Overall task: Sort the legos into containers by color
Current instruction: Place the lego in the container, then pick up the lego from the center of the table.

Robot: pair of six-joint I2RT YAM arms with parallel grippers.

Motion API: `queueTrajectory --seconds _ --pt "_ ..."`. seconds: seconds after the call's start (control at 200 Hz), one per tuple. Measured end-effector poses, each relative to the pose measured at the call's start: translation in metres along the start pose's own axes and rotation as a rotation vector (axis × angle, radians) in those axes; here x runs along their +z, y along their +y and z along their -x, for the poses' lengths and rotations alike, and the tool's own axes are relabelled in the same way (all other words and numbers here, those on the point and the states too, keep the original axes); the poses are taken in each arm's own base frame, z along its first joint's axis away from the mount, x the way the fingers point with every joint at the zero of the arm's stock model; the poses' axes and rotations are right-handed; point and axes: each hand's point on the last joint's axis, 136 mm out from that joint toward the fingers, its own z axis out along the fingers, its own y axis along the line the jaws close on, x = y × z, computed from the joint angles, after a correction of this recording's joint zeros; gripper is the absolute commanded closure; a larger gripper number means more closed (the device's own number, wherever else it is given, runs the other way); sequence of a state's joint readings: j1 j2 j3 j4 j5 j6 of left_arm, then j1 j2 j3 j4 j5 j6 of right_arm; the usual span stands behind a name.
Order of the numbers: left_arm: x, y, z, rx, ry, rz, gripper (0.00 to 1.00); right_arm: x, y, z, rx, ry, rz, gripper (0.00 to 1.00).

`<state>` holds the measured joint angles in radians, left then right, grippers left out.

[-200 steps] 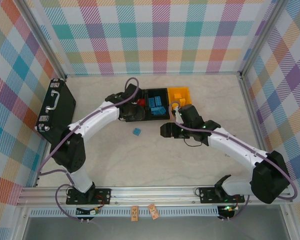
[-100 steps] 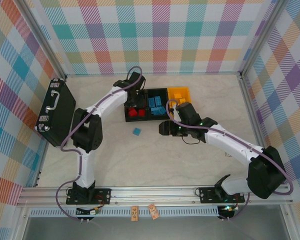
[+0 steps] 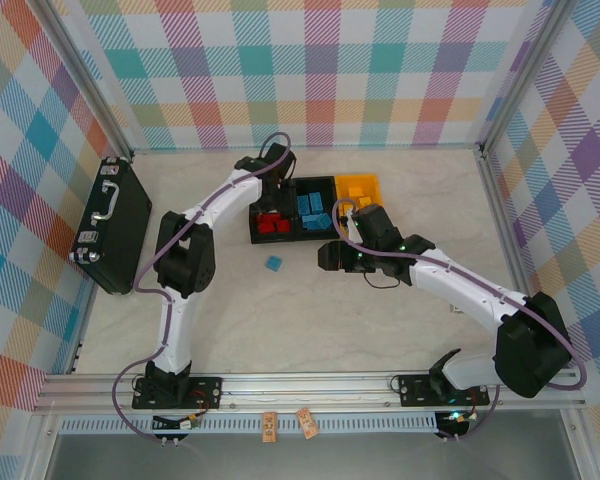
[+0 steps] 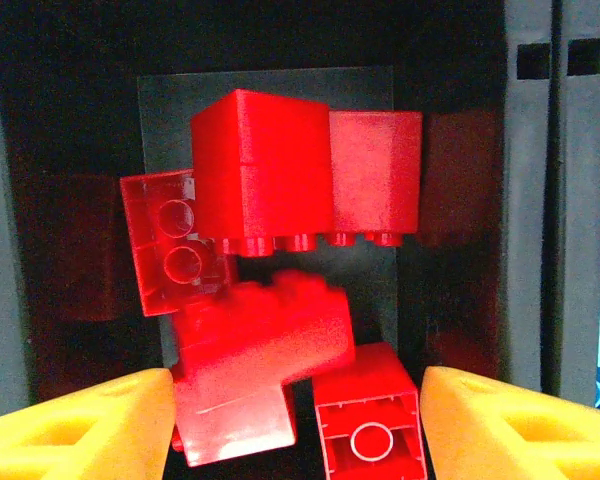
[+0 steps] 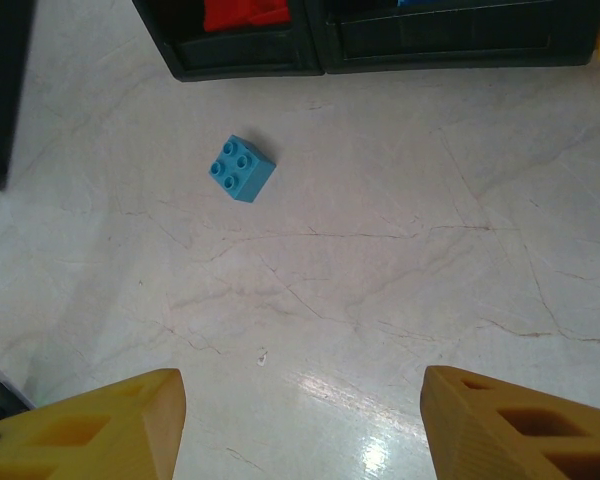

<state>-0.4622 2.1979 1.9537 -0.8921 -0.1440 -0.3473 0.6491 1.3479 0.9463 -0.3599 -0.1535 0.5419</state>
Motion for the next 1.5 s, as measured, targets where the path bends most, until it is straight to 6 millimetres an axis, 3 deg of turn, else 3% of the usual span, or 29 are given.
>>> queueTrajectory --seconds 0.14,0.28,0.455,0.59,0.825,1.07,1.22,1.5 --pt "-0.005 -0.001 0.001 0.000 -0.009 -0.005 0.34 0.000 0.000 0.000 0.000 0.000 0.000 0.36" --pt "-0.028 0.002 -0.006 0.005 -0.027 -0.018 0.34 0.000 0.000 0.000 0.000 -0.001 0.000 0.36" --pt "-0.066 0.000 -0.027 0.028 -0.059 -0.069 0.34 -0.003 0.002 0.000 -0.003 -0.002 0.007 0.36" --pt "-0.080 -0.002 -0.053 0.054 -0.062 -0.113 0.34 -0.007 0.003 -0.003 -0.012 -0.004 0.022 0.36" --pt "-0.072 -0.001 -0.106 0.114 -0.026 -0.160 0.33 -0.012 0.007 -0.018 -0.037 0.022 0.074 0.35" --pt "-0.051 0.000 -0.140 0.173 -0.024 -0.176 0.30 -0.008 0.005 -0.036 -0.039 0.050 0.121 0.35" --pt "-0.040 0.001 -0.148 0.190 -0.031 -0.171 0.29 -0.004 0.001 -0.043 -0.032 0.059 0.125 0.35" --pt "-0.014 -0.005 -0.139 0.207 -0.069 -0.141 0.32 -0.002 0.000 -0.046 -0.030 0.065 0.129 0.35"
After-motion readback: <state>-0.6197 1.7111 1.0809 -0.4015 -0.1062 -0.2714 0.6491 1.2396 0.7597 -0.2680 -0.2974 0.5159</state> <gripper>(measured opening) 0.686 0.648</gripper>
